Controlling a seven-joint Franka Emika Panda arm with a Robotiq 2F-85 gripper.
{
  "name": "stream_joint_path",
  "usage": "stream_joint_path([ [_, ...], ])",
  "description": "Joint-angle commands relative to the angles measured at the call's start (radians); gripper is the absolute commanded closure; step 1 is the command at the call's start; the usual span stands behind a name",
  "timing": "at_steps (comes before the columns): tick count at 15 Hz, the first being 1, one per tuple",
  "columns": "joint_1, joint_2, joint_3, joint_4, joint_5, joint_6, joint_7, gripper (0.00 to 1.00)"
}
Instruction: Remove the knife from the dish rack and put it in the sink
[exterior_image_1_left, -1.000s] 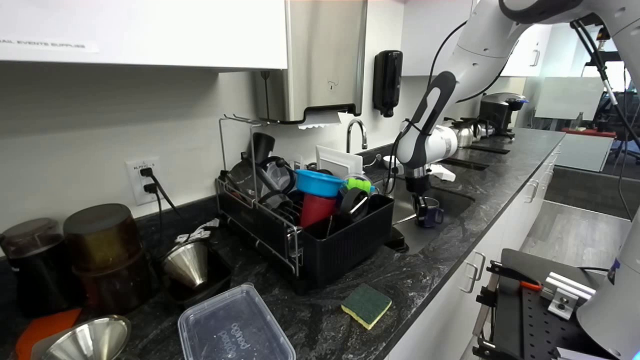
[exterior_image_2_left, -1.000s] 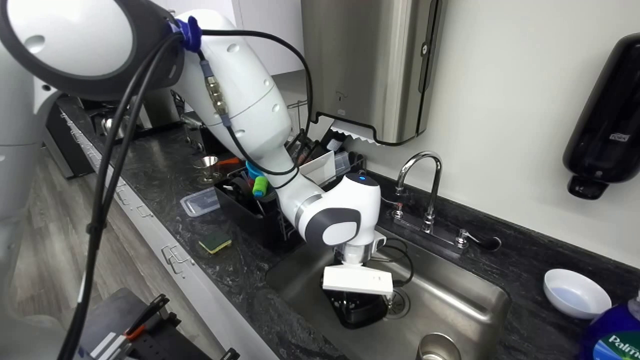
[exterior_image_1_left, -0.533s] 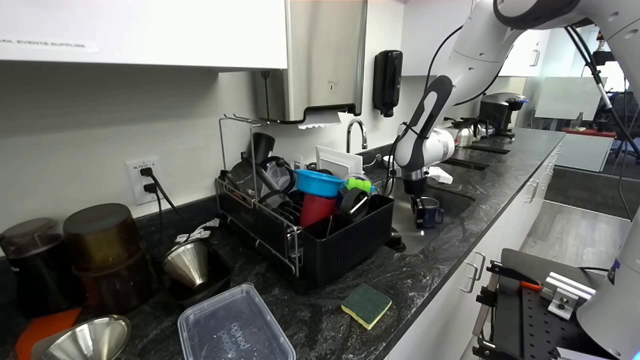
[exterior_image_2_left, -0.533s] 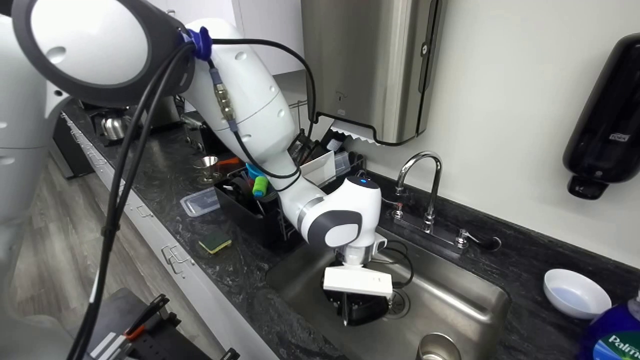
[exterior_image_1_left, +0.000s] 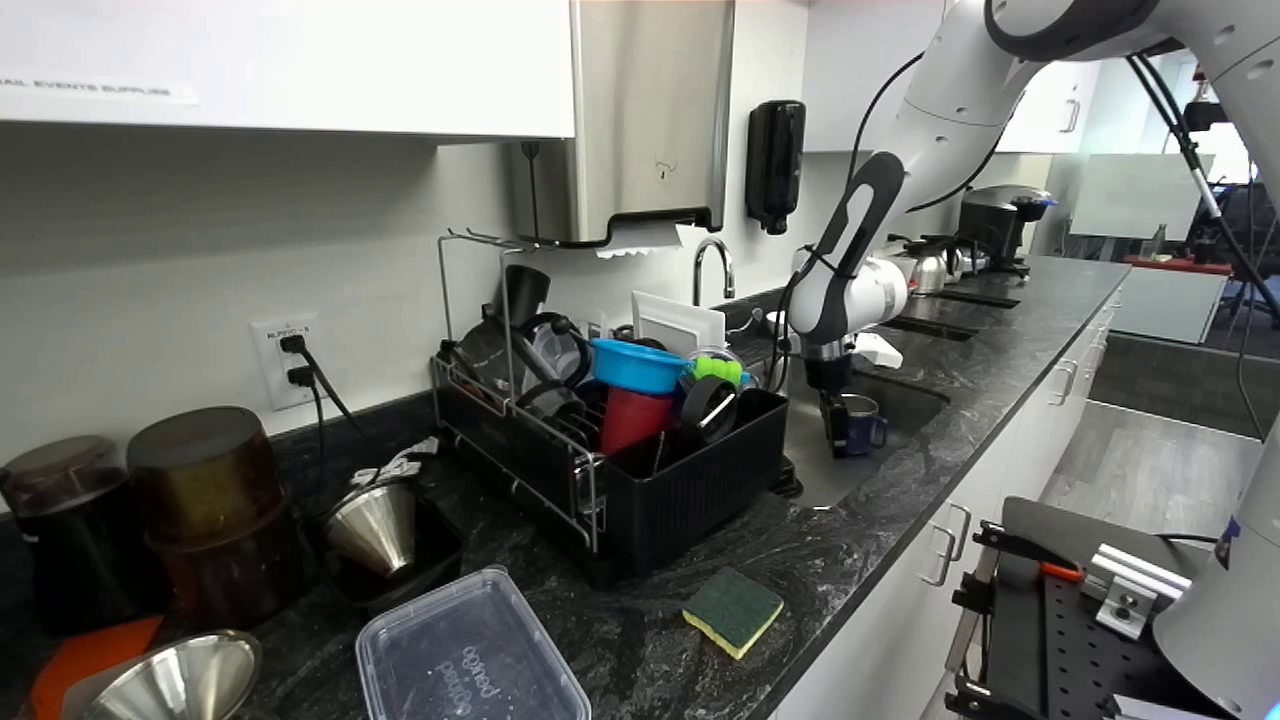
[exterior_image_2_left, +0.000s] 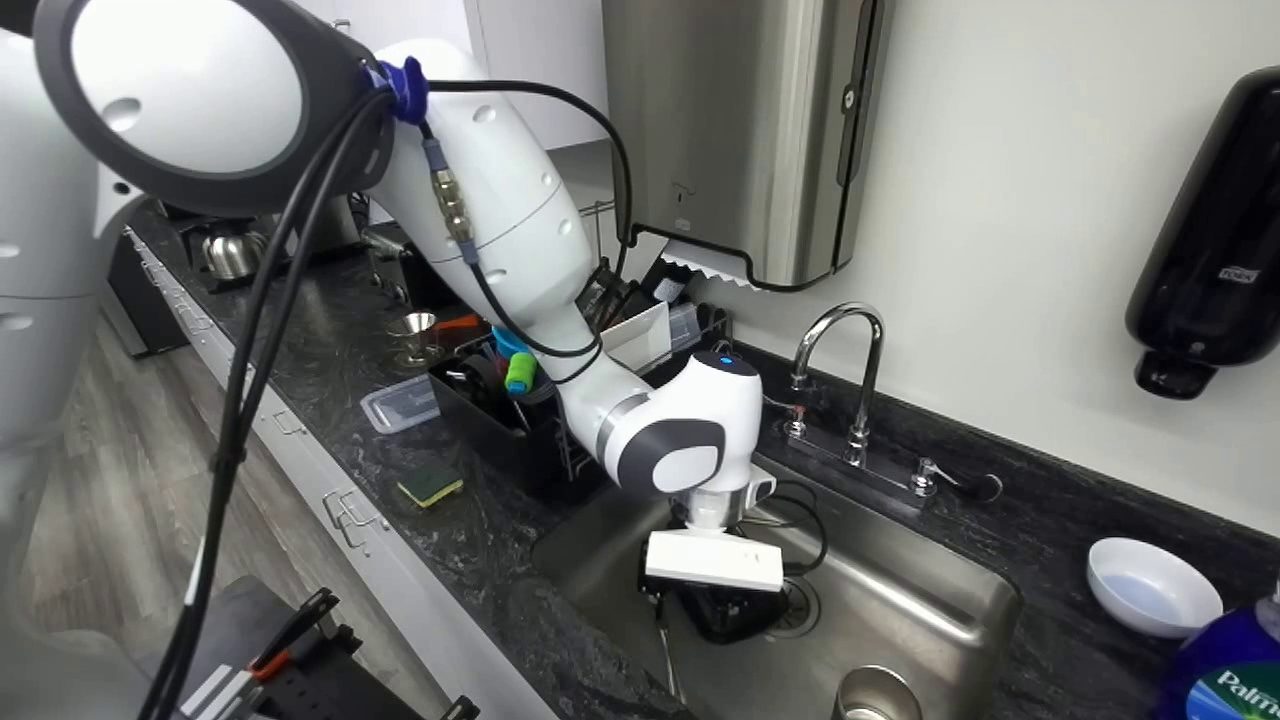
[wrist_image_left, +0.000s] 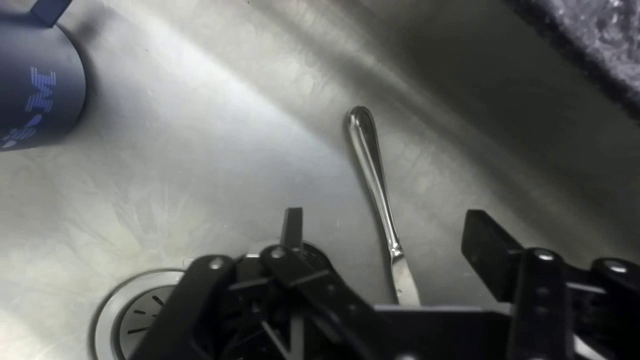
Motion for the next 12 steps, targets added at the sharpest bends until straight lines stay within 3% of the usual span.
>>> stream_joint_path([
  [1, 0.023, -0.013, -0.022, -0.001, -0.067, 0.016, 0.104, 0.00],
  [7, 0.070, -0.121, -0.052, -0.031, -0.154, -0.030, 0.400, 0.00],
  [11, 0.114, -0.181, -0.087, -0.025, -0.200, -0.144, 0.674, 0.00],
  [12, 0.070, -0.152, -0.046, -0.005, -0.181, -0.104, 0.585, 0.00],
])
